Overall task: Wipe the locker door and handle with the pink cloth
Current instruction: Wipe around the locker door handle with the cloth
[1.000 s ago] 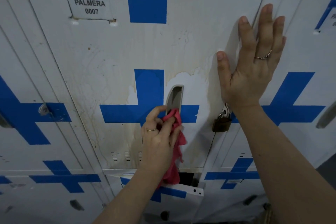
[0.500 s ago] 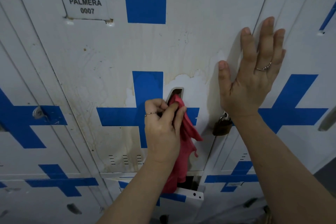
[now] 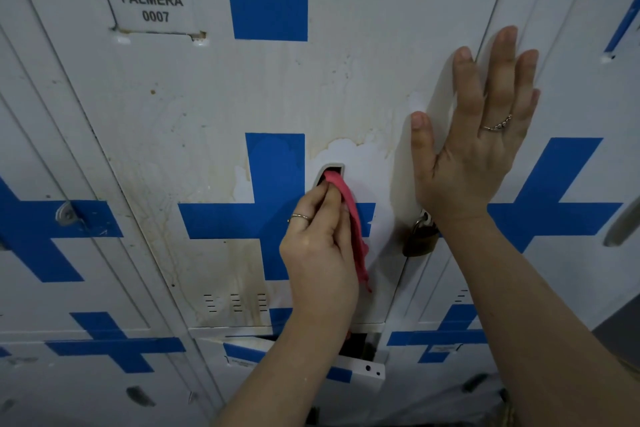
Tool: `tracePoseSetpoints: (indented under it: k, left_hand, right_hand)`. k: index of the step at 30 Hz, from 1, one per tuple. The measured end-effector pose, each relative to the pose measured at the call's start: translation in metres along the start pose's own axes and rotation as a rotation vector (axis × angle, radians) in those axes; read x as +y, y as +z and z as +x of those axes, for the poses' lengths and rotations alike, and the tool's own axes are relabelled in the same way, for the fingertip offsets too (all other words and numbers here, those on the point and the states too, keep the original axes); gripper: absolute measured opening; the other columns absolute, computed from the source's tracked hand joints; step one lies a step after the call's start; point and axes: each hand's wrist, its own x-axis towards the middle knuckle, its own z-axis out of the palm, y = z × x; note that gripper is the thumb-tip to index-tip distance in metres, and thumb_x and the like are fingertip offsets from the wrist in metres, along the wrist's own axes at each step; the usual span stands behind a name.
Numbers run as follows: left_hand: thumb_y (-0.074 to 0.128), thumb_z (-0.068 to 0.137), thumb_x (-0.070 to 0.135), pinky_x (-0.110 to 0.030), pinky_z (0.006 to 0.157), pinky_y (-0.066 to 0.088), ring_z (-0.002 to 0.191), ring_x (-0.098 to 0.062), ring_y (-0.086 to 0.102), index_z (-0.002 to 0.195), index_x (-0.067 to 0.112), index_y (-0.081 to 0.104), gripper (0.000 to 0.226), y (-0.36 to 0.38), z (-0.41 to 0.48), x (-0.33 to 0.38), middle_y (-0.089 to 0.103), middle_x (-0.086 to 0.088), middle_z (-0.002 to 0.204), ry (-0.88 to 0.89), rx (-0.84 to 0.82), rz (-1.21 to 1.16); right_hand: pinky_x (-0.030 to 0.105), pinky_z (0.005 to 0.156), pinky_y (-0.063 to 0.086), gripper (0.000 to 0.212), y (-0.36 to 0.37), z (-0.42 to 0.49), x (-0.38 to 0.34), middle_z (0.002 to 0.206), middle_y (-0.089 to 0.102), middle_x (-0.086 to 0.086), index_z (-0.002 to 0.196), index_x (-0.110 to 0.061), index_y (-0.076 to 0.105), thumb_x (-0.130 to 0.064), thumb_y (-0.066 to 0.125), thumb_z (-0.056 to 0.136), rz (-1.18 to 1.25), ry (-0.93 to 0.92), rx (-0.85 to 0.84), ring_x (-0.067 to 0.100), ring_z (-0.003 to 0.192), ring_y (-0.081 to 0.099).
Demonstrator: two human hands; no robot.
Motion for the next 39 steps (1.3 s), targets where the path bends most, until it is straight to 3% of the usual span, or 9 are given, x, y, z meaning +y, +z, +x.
tracePoseSetpoints:
  k: [7,11,16,20,24,27,30,35,39]
  left_hand:
    - [0.065,0.081,0.017,0.002,0.083,0.04,0.086,-0.006,0.054,0.1,-0.001,0.069,0.026,0.004,0.013,0.001,0.065,-0.004,0.089,0.046,0.077,-0.079]
    - [0.061,0.083,0.021,-0.007,0.064,0.042,0.063,-0.006,0.048,0.099,0.002,0.071,0.027,0.0,0.014,-0.003,0.066,-0.005,0.067,0.074,0.03,-0.039]
    - [0.066,0.081,0.02,-0.023,0.059,0.047,0.058,-0.012,0.056,0.091,0.004,0.073,0.021,-0.003,0.018,-0.003,0.065,-0.005,0.063,0.008,0.001,-0.062]
    - [0.062,0.082,0.017,-0.007,0.061,0.042,0.063,-0.009,0.052,0.094,0.005,0.073,0.02,-0.003,0.015,-0.001,0.059,0.001,0.067,0.004,-0.04,-0.055]
    - [0.057,0.087,0.028,-0.006,0.059,0.04,0.062,-0.006,0.048,0.095,0.004,0.072,0.03,-0.001,0.016,-0.001,0.059,0.0,0.068,0.023,-0.007,-0.101]
    - [0.058,0.085,0.025,-0.006,0.057,0.038,0.057,-0.005,0.046,0.088,0.003,0.073,0.027,0.003,0.021,-0.001,0.059,-0.001,0.062,0.067,0.041,-0.069]
    - [0.061,0.083,0.019,-0.001,0.064,0.039,0.064,-0.004,0.046,0.093,0.0,0.072,0.024,0.006,0.017,-0.006,0.06,-0.002,0.068,0.095,0.058,-0.066]
    - [0.059,0.084,0.025,-0.011,0.068,0.044,0.067,-0.008,0.053,0.092,0.001,0.072,0.029,0.001,0.005,-0.021,0.066,-0.005,0.07,0.138,-0.031,0.04]
    - [0.062,0.081,0.027,-0.018,0.062,0.047,0.064,-0.01,0.056,0.086,0.003,0.074,0.027,-0.003,0.016,-0.014,0.068,-0.005,0.068,0.126,-0.062,0.006]
  right_hand:
    - [0.041,0.112,0.012,0.05,0.001,-0.001,0.001,0.139,0.038,0.026,0.135,-0.015,0.03,-0.044,0.027,0.094,0.051,0.015,-0.003,0.039,0.131,0.025]
    - [0.041,0.112,0.011,0.05,0.0,-0.001,-0.001,0.139,0.038,0.027,0.135,-0.015,0.03,-0.044,0.027,0.094,0.045,0.02,-0.003,0.039,0.13,0.025]
    - [0.041,0.112,0.012,0.05,0.001,-0.001,0.0,0.138,0.039,0.026,0.135,-0.015,0.03,-0.044,0.027,0.094,0.045,0.024,0.001,0.038,0.13,0.026]
    - [0.041,0.112,0.012,0.05,0.001,-0.002,0.0,0.139,0.039,0.026,0.135,-0.015,0.03,-0.044,0.027,0.094,0.052,0.024,-0.004,0.039,0.13,0.026]
    - [0.04,0.112,0.011,0.05,0.002,-0.001,0.001,0.138,0.039,0.026,0.134,-0.015,0.031,-0.043,0.028,0.094,0.045,0.015,0.011,0.039,0.13,0.027]
    - [0.04,0.112,0.01,0.049,0.002,-0.001,0.001,0.138,0.039,0.026,0.134,-0.015,0.03,-0.044,0.027,0.094,0.051,0.021,0.006,0.039,0.13,0.026]
    - [0.043,0.111,0.014,0.049,0.002,-0.002,0.0,0.138,0.039,0.027,0.134,-0.014,0.031,-0.043,0.027,0.094,0.056,0.016,0.003,0.039,0.13,0.026]
    - [0.046,0.111,0.016,0.05,0.002,-0.001,0.001,0.137,0.04,0.027,0.134,-0.013,0.033,-0.043,0.028,0.094,0.059,0.008,0.006,0.039,0.129,0.025]
    - [0.045,0.111,0.014,0.05,0.001,-0.002,0.001,0.139,0.038,0.026,0.135,-0.014,0.031,-0.043,0.028,0.095,0.063,0.014,-0.011,0.04,0.13,0.026]
